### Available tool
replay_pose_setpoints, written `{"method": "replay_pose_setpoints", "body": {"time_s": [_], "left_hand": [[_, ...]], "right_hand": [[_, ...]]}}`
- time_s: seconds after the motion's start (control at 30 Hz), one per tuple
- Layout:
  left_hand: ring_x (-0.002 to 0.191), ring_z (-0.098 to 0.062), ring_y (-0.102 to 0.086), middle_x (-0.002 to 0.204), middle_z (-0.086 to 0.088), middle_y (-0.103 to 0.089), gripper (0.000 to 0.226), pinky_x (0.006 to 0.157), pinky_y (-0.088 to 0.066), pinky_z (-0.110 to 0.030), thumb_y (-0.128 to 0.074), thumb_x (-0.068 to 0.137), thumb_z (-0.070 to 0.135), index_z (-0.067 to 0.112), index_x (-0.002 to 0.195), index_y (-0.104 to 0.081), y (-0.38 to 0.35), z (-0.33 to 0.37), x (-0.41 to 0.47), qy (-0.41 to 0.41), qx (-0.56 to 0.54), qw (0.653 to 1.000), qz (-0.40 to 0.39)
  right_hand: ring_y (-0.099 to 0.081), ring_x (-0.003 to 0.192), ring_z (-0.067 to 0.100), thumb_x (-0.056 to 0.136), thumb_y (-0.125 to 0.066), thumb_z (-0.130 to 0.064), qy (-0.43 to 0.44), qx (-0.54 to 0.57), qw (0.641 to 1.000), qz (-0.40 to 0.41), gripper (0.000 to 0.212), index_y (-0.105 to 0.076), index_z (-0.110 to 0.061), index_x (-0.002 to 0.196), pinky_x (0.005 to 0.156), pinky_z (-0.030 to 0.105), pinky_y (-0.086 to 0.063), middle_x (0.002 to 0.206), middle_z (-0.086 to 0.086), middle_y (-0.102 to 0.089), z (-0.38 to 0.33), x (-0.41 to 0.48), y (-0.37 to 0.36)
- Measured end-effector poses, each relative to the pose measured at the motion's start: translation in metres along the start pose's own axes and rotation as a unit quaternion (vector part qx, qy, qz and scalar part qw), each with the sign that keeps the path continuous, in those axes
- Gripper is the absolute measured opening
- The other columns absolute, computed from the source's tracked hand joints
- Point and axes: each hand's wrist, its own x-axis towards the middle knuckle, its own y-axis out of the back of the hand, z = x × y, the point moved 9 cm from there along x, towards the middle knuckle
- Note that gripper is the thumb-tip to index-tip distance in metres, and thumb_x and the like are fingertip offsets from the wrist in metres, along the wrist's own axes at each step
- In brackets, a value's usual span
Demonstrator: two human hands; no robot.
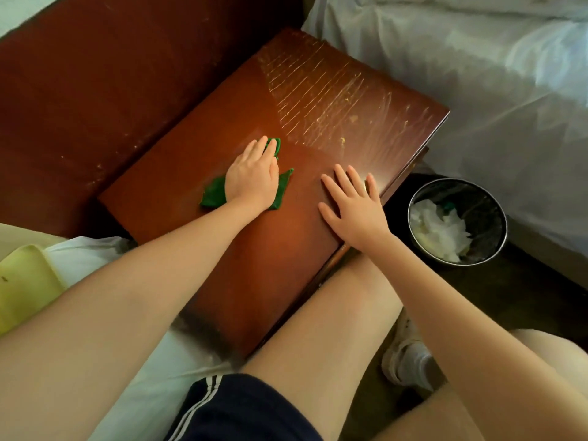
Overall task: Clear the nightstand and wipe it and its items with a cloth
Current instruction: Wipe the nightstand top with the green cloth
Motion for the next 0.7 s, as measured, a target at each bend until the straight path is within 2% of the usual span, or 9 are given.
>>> {"method": "replay_pose_setpoints", "body": {"time_s": [0.13, 0.27, 0.57, 0.7], "left_hand": [[0.142, -0.021, -0.024, 0.154, -0.002, -0.028, 0.047, 0.109, -0.030, -0.038, -0.022, 0.103, 0.031, 0.020, 0.148, -0.029, 0.002, -0.002, 0.039, 0.035, -0.001, 0.999, 0.010], [0.142, -0.020, -0.024, 0.154, -0.001, -0.028, 0.046, 0.108, -0.031, -0.038, -0.023, 0.103, 0.031, 0.022, 0.147, -0.029, 0.005, -0.004, 0.069, 0.049, 0.001, 0.999, 0.007], [0.142, -0.017, -0.024, 0.153, 0.002, -0.030, 0.044, 0.110, -0.029, -0.036, -0.024, 0.103, 0.030, 0.022, 0.146, -0.033, 0.009, 0.002, 0.069, 0.034, 0.017, 0.999, 0.020], [0.142, -0.016, -0.023, 0.153, 0.002, -0.029, 0.045, 0.110, -0.028, -0.034, -0.025, 0.103, 0.030, 0.022, 0.147, -0.031, 0.003, 0.013, 0.033, 0.002, 0.026, 1.000, 0.012]], "right_hand": [[-0.001, 0.146, 0.019, 0.099, -0.024, -0.049, 0.091, -0.020, 0.996, -0.012, 0.057, -0.016, -0.025, 0.150, 0.114, 0.037, 0.013, 0.159, 0.001, -0.009, 0.002, 0.020, 0.004], [-0.009, 0.146, 0.020, 0.087, -0.006, -0.058, 0.158, -0.019, 0.987, -0.017, 0.072, -0.024, -0.025, 0.149, 0.114, 0.037, 0.009, 0.157, 0.001, -0.018, 0.002, 0.034, 0.006], [-0.014, 0.145, 0.022, 0.089, -0.010, -0.054, 0.180, 0.007, 0.984, 0.001, 0.068, -0.027, -0.025, 0.148, 0.114, 0.039, 0.007, 0.156, 0.002, -0.022, 0.001, 0.038, 0.006], [-0.034, 0.137, 0.029, 0.091, -0.026, -0.048, 0.186, 0.019, 0.981, 0.049, 0.060, -0.047, -0.018, 0.138, 0.113, 0.046, -0.013, 0.146, 0.008, -0.042, -0.001, 0.035, 0.007]]}}
